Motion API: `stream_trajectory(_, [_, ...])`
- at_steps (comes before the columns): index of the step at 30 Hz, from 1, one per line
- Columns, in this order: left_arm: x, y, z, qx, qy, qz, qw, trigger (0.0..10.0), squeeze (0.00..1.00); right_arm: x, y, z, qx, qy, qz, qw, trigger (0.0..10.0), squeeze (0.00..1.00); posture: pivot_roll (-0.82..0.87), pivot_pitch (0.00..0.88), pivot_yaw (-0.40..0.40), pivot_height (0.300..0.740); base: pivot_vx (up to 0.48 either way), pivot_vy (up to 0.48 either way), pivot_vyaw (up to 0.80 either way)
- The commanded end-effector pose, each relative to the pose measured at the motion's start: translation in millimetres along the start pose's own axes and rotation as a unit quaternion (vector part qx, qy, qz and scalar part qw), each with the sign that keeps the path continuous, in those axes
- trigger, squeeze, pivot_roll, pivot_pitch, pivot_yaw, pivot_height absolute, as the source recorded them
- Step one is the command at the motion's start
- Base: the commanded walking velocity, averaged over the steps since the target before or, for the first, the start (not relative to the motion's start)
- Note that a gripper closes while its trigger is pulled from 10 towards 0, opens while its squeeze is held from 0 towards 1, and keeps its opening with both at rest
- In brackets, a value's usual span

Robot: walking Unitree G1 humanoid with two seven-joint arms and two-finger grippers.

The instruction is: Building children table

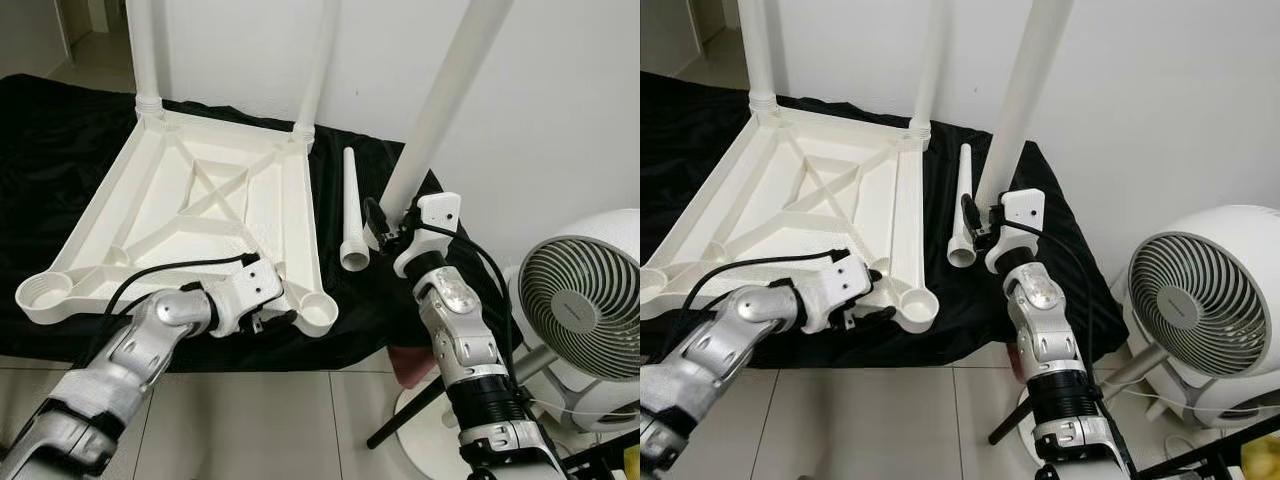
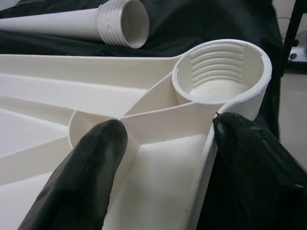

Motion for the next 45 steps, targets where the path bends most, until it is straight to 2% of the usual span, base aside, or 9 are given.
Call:
stream_trajectory(1, [18.8,-5.9,2.8,0.003,0.111,-0.001,0.994,10.0,0.0,-3.0,0.3,-2.4,-0.002,-0.01,0.007,1.0,10.0,0.0,0.13,0.016,-0.181,0.74,0.0,0.0,0.0])
stream_trajectory(9, [22.0,11.9,4.7,-0.046,0.118,-0.026,0.992,10.0,0.0,12.7,-13.0,-9.0,0.031,0.014,0.018,0.999,10.0,0.0,0.13,0.022,-0.175,0.74,0.0,0.0,0.0])
stream_trajectory(12, [17.0,26.8,1.8,-0.091,0.097,-0.063,0.989,10.0,0.0,20.5,-19.9,-13.3,0.042,0.029,0.016,0.999,10.0,0.0,0.13,0.025,-0.171,0.74,0.0,0.0,0.0])
stream_trajectory(15, [3.6,49.0,-4.9,-0.162,0.058,-0.122,0.977,10.0,0.0,30.5,-27.9,-21.3,0.042,0.05,0.017,0.998,10.0,0.0,0.14,0.024,-0.168,0.74,0.0,0.0,0.0])
stream_trajectory(24, [-4.6,49.4,-11.5,-0.167,0.082,-0.175,0.967,10.0,0.0,39.8,-29.3,-28.3,0.036,0.069,0.055,0.995,10.0,0.0,0.16,0.026,-0.18,0.74,0.0,0.0,0.0])
stream_trajectory(31, [-22.2,33.5,-15.9,-0.156,0.112,-0.195,0.962,10.0,0.0,46.9,-39.2,-37.0,0.045,0.082,0.08,0.992,10.0,0.0,0.18,0.03,-0.2,0.74,0.0,0.0,0.0])
stream_trajectory(36, [-27.2,27.5,-17.8,-0.149,0.121,-0.183,0.964,10.0,0.0,47.8,-42.4,-37.8,0.043,0.084,0.087,0.992,10.0,0.0,0.18,0.028,-0.209,0.74,0.0,0.0,0.0])
stream_trajectory(38, [-32.6,29.7,-21.4,-0.154,0.118,-0.153,0.969,10.0,0.0,49.9,-44.6,-37.2,0.044,0.097,0.091,0.99,10.0,0.0,0.19,0.029,-0.22,0.74,0.0,0.0,0.0])
stream_trajectory(45, [-42.8,33.8,-24.2,-0.155,0.085,-0.179,0.968,10.0,0.0,53.7,-51.8,-43.0,0.054,0.118,0.093,0.987,10.0,0.0,0.2,0.035,-0.228,0.74,0.0,0.0,0.0])
Point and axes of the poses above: a point about 5 cm out from each wrist's last joint towards the gripper, its own z axis pointing out of the wrist towards the gripper, its own y axis along the axis of the wrist's last joint, x = y × z, the point moved 3 cm from there along z, pointing out of the wrist towards the gripper, and after that the axes turned 11 degrees about -z, right-handed, at the moved point
